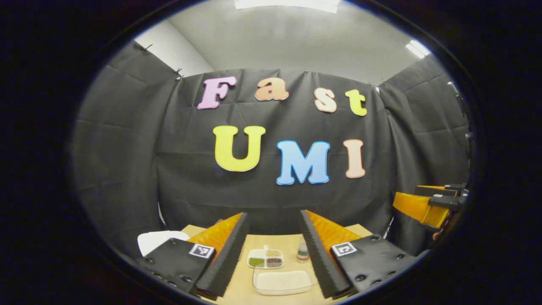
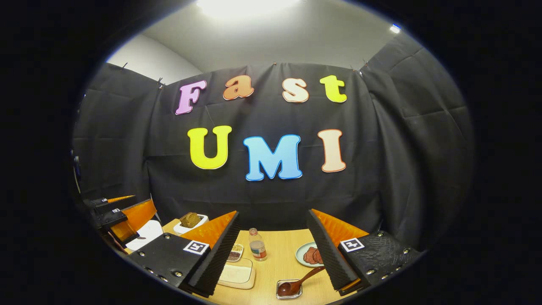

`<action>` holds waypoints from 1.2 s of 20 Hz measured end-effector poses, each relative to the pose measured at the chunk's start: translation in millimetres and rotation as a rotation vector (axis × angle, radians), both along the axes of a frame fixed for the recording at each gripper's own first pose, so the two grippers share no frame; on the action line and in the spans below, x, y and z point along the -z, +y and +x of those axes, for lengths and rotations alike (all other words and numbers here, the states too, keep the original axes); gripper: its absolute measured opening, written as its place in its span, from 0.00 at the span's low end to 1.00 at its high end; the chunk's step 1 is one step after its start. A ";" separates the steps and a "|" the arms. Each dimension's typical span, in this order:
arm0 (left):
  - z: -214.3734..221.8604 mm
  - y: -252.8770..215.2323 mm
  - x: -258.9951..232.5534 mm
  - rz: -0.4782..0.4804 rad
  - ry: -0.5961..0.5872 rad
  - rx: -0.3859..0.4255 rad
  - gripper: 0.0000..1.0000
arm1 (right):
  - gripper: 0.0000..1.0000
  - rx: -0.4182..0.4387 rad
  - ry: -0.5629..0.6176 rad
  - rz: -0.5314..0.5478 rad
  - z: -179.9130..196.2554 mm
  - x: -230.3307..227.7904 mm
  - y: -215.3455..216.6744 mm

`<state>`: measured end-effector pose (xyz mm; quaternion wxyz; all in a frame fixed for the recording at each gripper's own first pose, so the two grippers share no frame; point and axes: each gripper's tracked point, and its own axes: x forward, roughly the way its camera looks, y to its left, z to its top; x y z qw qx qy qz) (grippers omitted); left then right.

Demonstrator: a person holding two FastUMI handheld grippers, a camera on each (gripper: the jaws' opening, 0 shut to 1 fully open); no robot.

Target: Close the left gripper, press the button to open the rice cooker; take a wooden spoon from the chopstick holder with the right hand, scoop a spoonful of rice and pour it into the rice cooker, then put the wooden spoon back into the chopstick holder.

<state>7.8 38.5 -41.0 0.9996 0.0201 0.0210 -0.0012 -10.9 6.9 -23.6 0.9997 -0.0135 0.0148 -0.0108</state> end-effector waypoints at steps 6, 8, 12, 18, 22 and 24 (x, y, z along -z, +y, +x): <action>4.3 57.7 65.5 -0.086 0.202 -0.057 0.09 | 0.97 0.002 0.047 -0.011 -0.3 20.4 3.5; 4.1 89.9 84.6 -0.108 0.266 -0.094 0.08 | 0.97 -0.002 0.067 -0.013 -0.4 27.7 5.7; 1.6 154.2 117.7 -0.132 0.374 -0.155 0.08 | 0.97 -0.003 0.093 -0.018 0.6 38.7 7.5; 3.0 226.1 156.6 -0.180 0.491 -0.223 0.08 | 0.97 -0.004 0.136 -0.018 3.2 56.0 11.9; 11.3 257.5 176.4 -0.194 0.558 -0.257 0.08 | 0.97 -0.004 0.156 -0.020 4.7 64.9 13.8; 16.4 271.6 190.0 -0.211 0.596 -0.279 0.08 | 0.97 -0.001 0.163 -0.021 4.3 67.4 13.6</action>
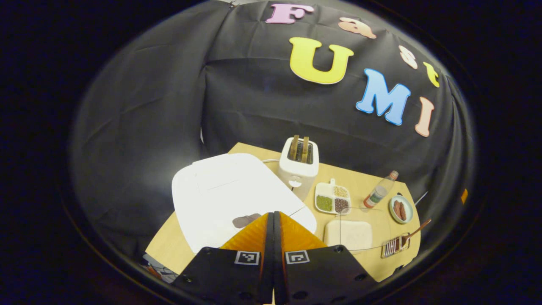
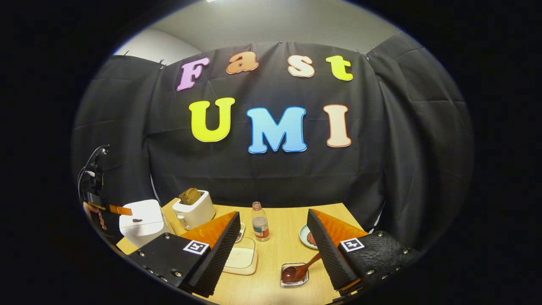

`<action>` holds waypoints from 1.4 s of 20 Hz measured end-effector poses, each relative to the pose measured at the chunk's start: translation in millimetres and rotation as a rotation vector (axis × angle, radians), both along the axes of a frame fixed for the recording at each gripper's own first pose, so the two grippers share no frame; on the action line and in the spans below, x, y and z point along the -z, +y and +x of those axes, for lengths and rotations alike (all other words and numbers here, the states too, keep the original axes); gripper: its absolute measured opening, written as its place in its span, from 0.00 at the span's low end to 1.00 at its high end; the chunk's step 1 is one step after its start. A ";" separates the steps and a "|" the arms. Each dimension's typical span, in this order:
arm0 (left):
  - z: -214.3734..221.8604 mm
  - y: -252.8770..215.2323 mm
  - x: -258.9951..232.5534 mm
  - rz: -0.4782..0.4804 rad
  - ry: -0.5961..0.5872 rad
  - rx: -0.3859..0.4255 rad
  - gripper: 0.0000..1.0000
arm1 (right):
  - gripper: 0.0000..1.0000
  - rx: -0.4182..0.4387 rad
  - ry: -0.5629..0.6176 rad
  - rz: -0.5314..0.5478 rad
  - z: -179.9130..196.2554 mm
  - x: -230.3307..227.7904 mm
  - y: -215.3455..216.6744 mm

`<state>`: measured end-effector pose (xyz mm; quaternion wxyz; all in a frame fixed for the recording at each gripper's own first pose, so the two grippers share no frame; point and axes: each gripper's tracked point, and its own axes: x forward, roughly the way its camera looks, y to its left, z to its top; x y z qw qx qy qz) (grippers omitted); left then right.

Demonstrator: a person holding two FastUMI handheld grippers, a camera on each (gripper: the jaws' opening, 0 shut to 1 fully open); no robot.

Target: Close the left gripper, press the button to open the rice cooker; take a wooden spoon from the chopstick holder with the right hand, scoop a spoonful of rice and pour it into the rice cooker, then put the wooden spoon back into the chopstick holder.

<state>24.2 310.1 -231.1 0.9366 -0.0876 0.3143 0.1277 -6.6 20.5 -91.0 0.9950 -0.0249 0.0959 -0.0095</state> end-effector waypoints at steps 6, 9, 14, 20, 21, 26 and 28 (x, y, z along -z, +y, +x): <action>10.1 23.5 35.4 -0.017 0.080 -0.026 0.08 | 0.97 0.023 0.014 -0.009 0.0 4.5 -7.1; 13.0 31.8 46.1 0.014 0.104 -0.041 0.08 | 0.97 0.031 0.018 -0.015 -0.4 4.3 -8.9; 13.6 32.3 54.6 0.047 0.141 -0.052 0.08 | 0.97 0.026 0.020 -0.020 -0.9 5.5 -7.7; 28.5 43.3 -3.6 0.127 -0.019 -0.086 0.09 | 0.97 0.015 0.005 -0.016 -2.1 1.4 -9.4; 31.2 49.3 -24.6 0.166 -0.072 -0.100 0.09 | 0.97 0.012 0.003 -0.013 -1.4 0.1 -9.5; 27.7 53.1 -129.0 0.250 -0.301 -0.137 0.11 | 0.97 0.003 -0.014 0.000 -2.8 -4.0 -11.0; 20.3 40.6 -166.0 0.258 -0.397 -0.137 0.28 | 0.97 0.003 -0.017 -0.004 -4.6 -3.5 -14.5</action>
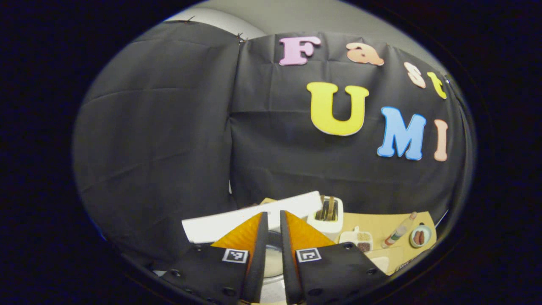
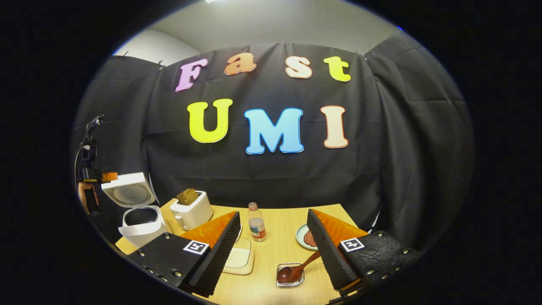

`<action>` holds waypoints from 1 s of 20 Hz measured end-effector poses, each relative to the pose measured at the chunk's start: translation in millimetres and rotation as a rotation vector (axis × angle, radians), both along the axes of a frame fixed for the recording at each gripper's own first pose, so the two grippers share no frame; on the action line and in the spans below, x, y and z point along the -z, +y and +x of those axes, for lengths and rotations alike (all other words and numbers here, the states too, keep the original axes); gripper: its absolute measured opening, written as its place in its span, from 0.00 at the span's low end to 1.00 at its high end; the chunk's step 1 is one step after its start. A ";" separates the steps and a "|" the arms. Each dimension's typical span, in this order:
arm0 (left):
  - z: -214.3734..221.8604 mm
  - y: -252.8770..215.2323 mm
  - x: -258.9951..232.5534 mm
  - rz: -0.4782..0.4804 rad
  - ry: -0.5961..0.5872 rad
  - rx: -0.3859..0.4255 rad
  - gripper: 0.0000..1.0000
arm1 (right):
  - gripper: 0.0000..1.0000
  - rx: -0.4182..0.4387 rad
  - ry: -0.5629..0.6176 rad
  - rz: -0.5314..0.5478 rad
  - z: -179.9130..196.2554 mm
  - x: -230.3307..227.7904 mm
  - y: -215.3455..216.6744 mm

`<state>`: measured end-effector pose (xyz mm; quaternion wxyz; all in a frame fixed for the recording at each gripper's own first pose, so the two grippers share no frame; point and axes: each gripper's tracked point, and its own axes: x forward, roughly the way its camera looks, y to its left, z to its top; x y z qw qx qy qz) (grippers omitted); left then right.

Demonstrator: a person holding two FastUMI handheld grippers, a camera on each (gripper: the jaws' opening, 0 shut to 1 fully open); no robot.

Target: Close the left gripper, press the button to open the rice cooker; take a wooden spoon from the chopstick holder with the right hand, scoop a spoonful of rice and pour it into the rice cooker, then put the wooden spoon back into the chopstick holder.

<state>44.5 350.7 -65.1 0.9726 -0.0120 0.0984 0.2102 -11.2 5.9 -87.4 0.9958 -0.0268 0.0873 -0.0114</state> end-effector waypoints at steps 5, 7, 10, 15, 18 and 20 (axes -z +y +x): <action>-35.8 -58.4 -60.7 0.055 -0.187 0.065 0.89 | 0.97 0.000 -0.007 0.004 -3.5 3.1 -15.3; -44.9 -83.0 -66.3 0.085 -0.223 0.094 0.90 | 0.97 0.015 -0.010 -0.006 -3.6 5.5 -29.4; -53.2 -119.5 -55.1 0.098 -0.231 0.151 0.92 | 0.97 0.041 0.003 0.002 -0.3 16.6 -48.9; -58.3 -152.6 -22.4 0.035 -0.173 0.187 0.89 | 0.97 0.078 0.065 0.052 5.0 52.3 -84.5; -60.1 -169.0 -22.4 0.050 -0.172 0.221 0.96 | 0.97 0.102 0.112 0.099 13.1 80.4 -102.5; -60.6 -177.9 -24.9 0.080 -0.176 0.242 0.93 | 0.97 0.112 0.137 0.119 20.2 97.3 -111.0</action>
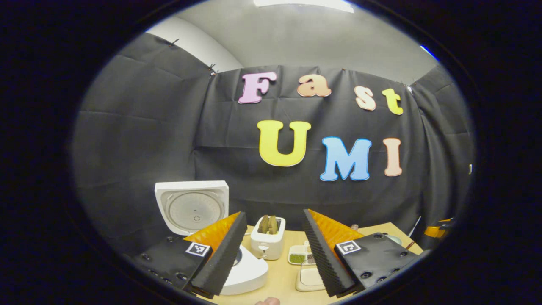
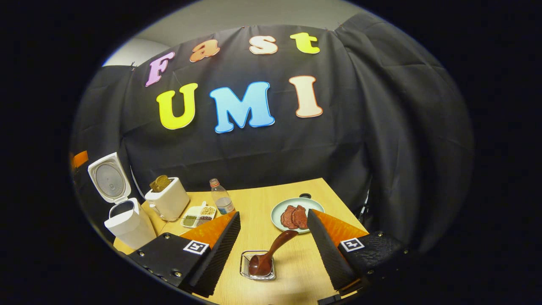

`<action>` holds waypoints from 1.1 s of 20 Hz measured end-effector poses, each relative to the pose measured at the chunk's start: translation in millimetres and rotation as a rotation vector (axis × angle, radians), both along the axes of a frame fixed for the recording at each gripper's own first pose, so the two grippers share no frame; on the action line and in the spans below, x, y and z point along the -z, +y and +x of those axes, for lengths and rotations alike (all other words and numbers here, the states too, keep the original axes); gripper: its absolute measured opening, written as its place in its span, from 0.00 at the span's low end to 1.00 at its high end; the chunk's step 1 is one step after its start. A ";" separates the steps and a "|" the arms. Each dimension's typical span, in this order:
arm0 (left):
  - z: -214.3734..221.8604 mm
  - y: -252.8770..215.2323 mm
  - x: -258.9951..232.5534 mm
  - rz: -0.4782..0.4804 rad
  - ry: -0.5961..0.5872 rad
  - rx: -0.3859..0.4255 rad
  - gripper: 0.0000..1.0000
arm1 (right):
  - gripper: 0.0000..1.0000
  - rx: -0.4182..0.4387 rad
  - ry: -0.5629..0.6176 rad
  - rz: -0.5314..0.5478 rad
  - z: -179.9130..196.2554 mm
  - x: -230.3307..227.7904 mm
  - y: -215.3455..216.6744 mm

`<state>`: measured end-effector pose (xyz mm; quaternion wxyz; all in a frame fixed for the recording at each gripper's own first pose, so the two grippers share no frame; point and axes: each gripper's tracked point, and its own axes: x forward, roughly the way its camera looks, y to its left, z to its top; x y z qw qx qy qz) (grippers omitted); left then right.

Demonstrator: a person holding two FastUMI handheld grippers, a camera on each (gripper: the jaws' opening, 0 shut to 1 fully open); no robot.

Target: Close the left gripper, press the button to open the rice cooker; take a wooden spoon from the chopstick holder with the right hand, scoop a spoonful of rice and pour it into the rice cooker, then put the wooden spoon back into the chopstick holder.

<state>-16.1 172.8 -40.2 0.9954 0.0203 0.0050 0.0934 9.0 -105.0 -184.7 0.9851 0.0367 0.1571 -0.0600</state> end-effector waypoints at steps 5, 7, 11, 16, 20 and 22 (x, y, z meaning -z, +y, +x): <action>-1.4 -30.1 -1.2 -0.010 -0.013 0.052 0.90 | 0.97 0.006 0.059 0.050 19.8 41.7 -13.8; -2.0 -37.4 4.9 -0.008 0.004 0.053 0.90 | 0.97 -0.003 0.085 0.069 28.5 59.2 -16.7; -5.8 -46.5 7.2 0.005 0.023 0.034 0.90 | 0.97 -0.012 0.151 0.146 44.9 97.1 -21.1; -4.3 -58.4 14.0 0.018 0.056 0.009 0.90 | 0.92 -0.044 0.187 0.235 58.5 121.4 -15.9; -2.7 -65.5 12.7 0.054 0.069 -0.013 0.91 | 0.72 -0.092 0.191 0.274 63.1 127.4 -10.4; -3.9 -71.4 10.5 0.068 0.062 -0.010 0.90 | 0.47 -0.115 0.180 0.282 64.1 123.3 -6.1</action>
